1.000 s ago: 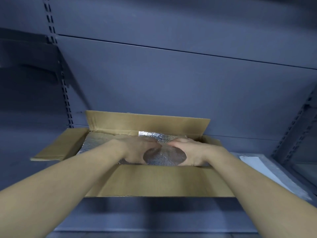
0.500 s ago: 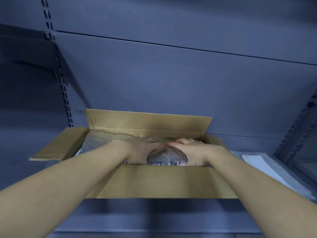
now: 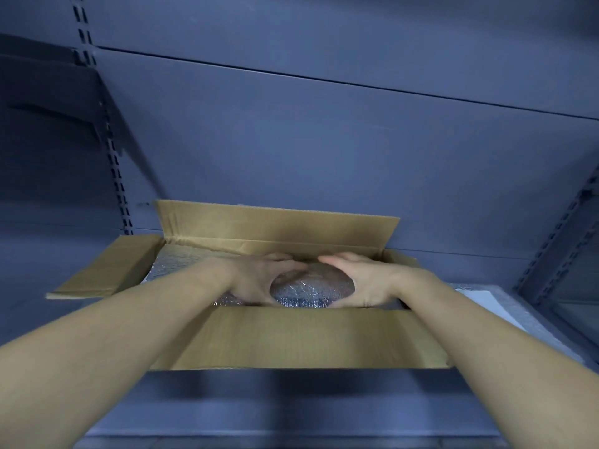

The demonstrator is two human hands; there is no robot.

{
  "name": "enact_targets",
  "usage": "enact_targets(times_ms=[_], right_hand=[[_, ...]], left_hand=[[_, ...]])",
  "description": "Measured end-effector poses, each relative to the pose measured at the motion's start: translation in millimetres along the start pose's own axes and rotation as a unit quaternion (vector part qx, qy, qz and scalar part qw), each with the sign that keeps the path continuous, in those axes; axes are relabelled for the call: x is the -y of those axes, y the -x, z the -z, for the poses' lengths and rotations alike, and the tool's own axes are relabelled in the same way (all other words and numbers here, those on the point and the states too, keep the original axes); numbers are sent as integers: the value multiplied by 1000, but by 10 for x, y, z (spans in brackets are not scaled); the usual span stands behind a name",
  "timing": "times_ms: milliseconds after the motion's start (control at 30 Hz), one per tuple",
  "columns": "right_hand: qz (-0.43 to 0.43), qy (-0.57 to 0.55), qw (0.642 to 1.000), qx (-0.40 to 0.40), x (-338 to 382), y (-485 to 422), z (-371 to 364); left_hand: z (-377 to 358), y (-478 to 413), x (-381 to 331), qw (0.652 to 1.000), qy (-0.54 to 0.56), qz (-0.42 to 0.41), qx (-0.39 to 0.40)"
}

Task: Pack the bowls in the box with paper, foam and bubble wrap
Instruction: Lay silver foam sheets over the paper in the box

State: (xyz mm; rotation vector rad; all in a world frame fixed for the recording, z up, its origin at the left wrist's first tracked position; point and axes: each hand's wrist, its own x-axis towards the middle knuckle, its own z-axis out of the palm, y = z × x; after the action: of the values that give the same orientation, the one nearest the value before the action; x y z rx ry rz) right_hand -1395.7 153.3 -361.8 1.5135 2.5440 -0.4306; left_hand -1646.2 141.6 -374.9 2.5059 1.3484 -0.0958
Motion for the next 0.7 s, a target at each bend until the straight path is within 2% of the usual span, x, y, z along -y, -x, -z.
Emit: enact_targets(times_ms=[167,367,700], right_hand=[[18,-7,1000,-8,87,-18,35],[5,39,999,9,127,-138,-18],[-11,97,995,-19,-20,-245,-241]], left_hand=[[100,43,-21,1000,8,-9,-19],[88,-8,-9,999,-23,2,23],[21,-76,54,999,-25,14,45]])
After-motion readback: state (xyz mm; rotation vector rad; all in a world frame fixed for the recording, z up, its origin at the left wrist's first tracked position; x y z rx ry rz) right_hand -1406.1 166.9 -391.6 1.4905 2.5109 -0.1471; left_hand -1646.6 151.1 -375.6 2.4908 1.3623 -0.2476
